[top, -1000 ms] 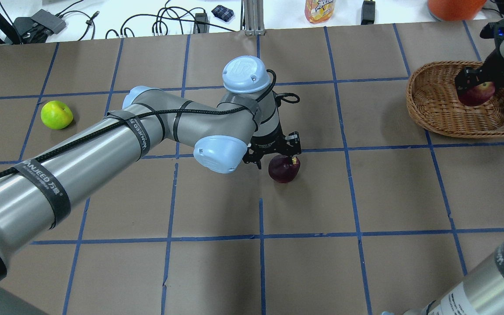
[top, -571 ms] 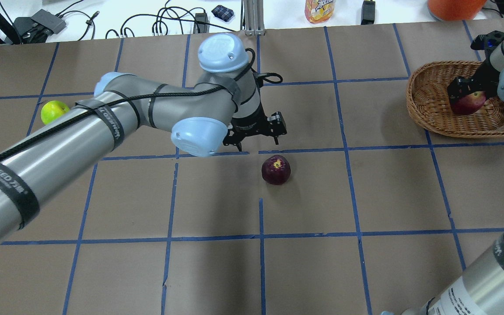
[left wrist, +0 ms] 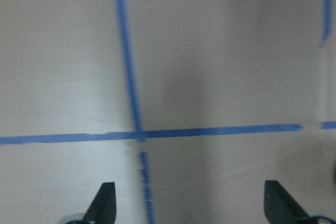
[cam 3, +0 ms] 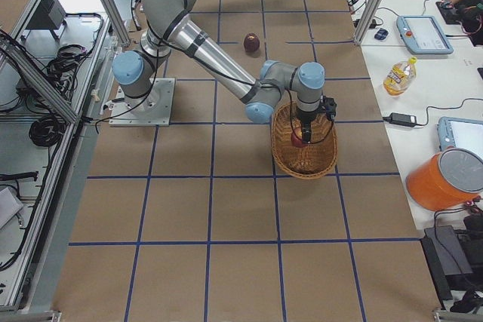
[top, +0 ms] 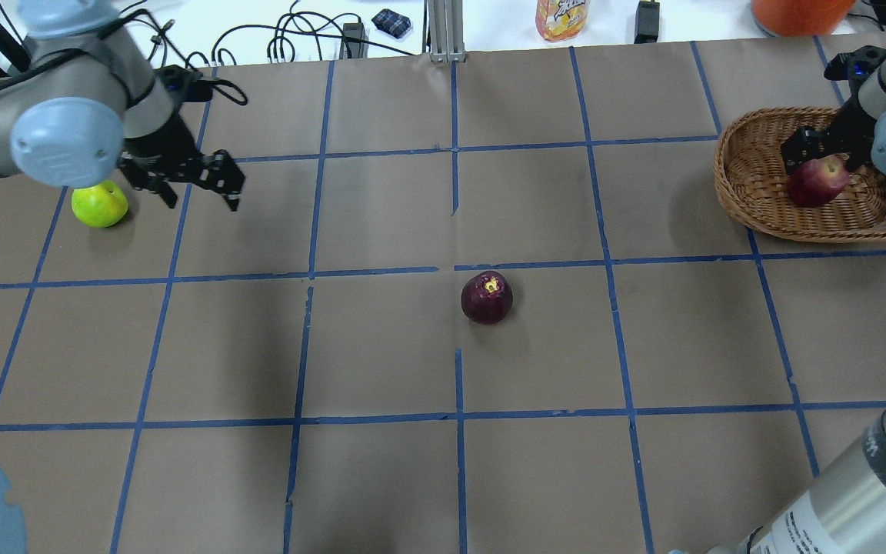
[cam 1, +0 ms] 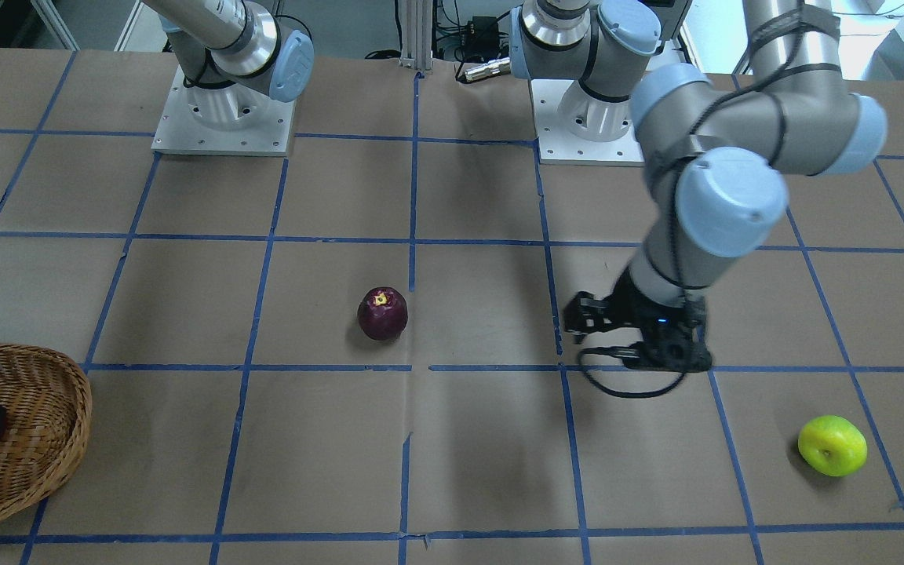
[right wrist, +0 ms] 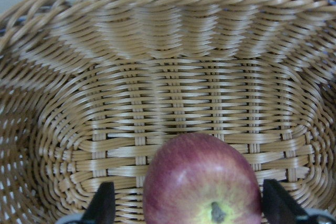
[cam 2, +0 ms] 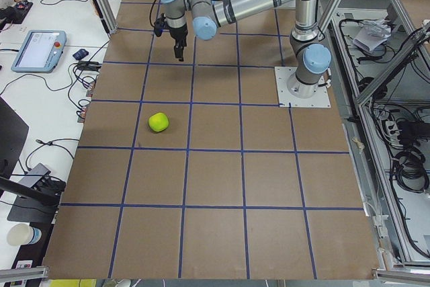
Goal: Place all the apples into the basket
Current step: 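Move left gripper to green apple while right gripper returns to dark apple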
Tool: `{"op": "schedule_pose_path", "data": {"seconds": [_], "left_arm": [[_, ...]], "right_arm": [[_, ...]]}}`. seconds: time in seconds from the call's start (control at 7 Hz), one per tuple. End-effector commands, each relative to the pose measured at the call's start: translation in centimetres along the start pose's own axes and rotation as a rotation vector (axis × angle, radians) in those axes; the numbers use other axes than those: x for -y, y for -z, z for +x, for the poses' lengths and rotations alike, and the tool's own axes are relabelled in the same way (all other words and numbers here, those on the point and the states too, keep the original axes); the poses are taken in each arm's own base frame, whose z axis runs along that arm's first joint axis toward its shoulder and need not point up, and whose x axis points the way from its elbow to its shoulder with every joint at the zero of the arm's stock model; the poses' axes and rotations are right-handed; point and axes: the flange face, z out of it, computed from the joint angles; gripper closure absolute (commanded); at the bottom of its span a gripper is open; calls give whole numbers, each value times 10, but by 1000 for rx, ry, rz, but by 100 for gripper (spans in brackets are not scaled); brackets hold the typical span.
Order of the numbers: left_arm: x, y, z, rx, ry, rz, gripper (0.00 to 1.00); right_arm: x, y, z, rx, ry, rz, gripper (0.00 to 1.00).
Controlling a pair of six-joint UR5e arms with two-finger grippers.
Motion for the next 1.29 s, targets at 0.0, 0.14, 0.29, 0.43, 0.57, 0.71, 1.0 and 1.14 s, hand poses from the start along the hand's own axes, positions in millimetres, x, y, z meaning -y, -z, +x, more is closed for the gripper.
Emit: {"op": "schedule_pose_path", "data": {"seconds": [0.0, 0.14, 0.29, 0.43, 0.57, 0.71, 1.0, 1.14], "left_arm": [[-4, -25, -107, 19, -124, 29, 0], [8, -21, -118, 37, -122, 50, 0], [24, -12, -135, 55, -107, 76, 0], [27, -20, -169, 36, -49, 90, 0], [23, -36, -189, -45, 59, 116, 0], [23, -45, -201, -54, 91, 118, 0], [24, -51, -211, -40, 101, 129, 0], [25, -59, -216, -39, 109, 133, 0]], "right_arm": [[-12, 72, -60, 32, 64, -55, 0], [-23, 119, -106, 23, 86, -55, 0], [-42, 144, -175, 56, 49, -100, 0], [-51, 152, -249, 71, -39, -106, 0], [-66, 153, -317, 90, -112, -121, 0], [-83, 155, -364, 94, -156, -133, 0], [-110, 127, -438, 93, -233, -211, 0], [-119, 102, -463, 66, -287, -254, 0]]}}
